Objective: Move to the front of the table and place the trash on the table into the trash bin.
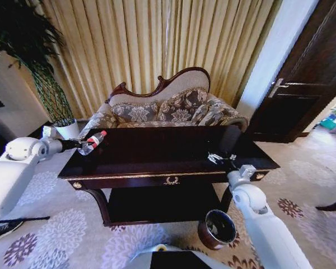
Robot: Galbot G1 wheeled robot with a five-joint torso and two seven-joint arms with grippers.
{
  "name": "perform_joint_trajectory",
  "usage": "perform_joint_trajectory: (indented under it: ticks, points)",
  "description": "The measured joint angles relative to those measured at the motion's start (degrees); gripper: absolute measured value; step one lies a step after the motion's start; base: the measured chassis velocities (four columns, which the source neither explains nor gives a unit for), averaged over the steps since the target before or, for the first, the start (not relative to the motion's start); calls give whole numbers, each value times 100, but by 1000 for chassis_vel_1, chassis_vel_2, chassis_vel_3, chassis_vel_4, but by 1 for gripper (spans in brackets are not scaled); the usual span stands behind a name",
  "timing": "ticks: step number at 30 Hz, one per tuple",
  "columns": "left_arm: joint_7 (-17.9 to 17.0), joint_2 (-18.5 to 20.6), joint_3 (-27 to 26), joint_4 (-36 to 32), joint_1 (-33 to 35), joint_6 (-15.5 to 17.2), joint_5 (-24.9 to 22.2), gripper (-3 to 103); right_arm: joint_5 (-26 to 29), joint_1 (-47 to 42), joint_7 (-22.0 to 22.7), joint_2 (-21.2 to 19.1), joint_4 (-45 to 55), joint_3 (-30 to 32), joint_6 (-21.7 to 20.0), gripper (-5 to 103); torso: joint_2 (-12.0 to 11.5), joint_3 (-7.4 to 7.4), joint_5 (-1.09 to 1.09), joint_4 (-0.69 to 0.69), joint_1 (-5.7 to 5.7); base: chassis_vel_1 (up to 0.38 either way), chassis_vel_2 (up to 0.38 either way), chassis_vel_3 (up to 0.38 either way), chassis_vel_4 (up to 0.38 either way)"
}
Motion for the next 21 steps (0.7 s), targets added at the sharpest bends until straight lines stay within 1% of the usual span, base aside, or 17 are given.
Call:
perform_joint_trajectory:
  ticks: [1, 3, 9, 12, 13, 17, 19, 20, 21]
  points:
    - [0, 0, 0, 0, 0, 0, 0, 25, 0, 0, 0, 0, 0, 0, 0, 100, 0, 0, 0, 0, 0, 0, 0, 0, 0]
    - [12, 25, -83, -23, 78, 0, -7, 22, 0, -3, 0, -1, 18, 0, 0, 100, 0, 0, -1, 1, 0, 0, 0, 0, 0]
    - [31, 60, -198, -87, 199, 4, -28, 22, 0, -4, 4, -1, 33, -15, 0, 100, 0, 0, -2, 1, 0, 0, 0, 0, 0]
    - [-29, 22, -312, -154, 279, -4, -115, 22, 15, -6, 12, -14, 69, -39, 1, 100, 0, 1, -3, 3, 0, 0, 0, 0, 0]
    - [-103, -17, -392, -218, 338, -55, -146, 22, 34, -1, 18, -31, 90, -47, 0, 100, -1, 1, -5, 2, 0, 0, 0, 0, 0]
    - [-153, -51, -578, -396, 485, -170, -165, 22, 85, 1, 27, -64, 138, -70, 0, 100, -1, 2, -6, 1, 1, 0, 0, 0, 0]
    - [-215, -68, -827, -750, 721, -331, -238, 22, 172, -2, 29, -114, 237, -142, -1, 100, -1, 2, -3, 2, 1, 0, 0, 0, 0]
    - [-215, -68, -827, -750, 721, -331, -238, 22, 172, -2, 29, -114, 237, -142, -1, 100, -1, 2, -3, 2, 1, 0, 0, 0, 0]
    - [-247, -84, -907, -887, 780, -395, -278, 22, 226, -4, 30, -135, 295, -181, -7, 100, -1, 2, -2, 2, 0, 0, 0, 0, 0]
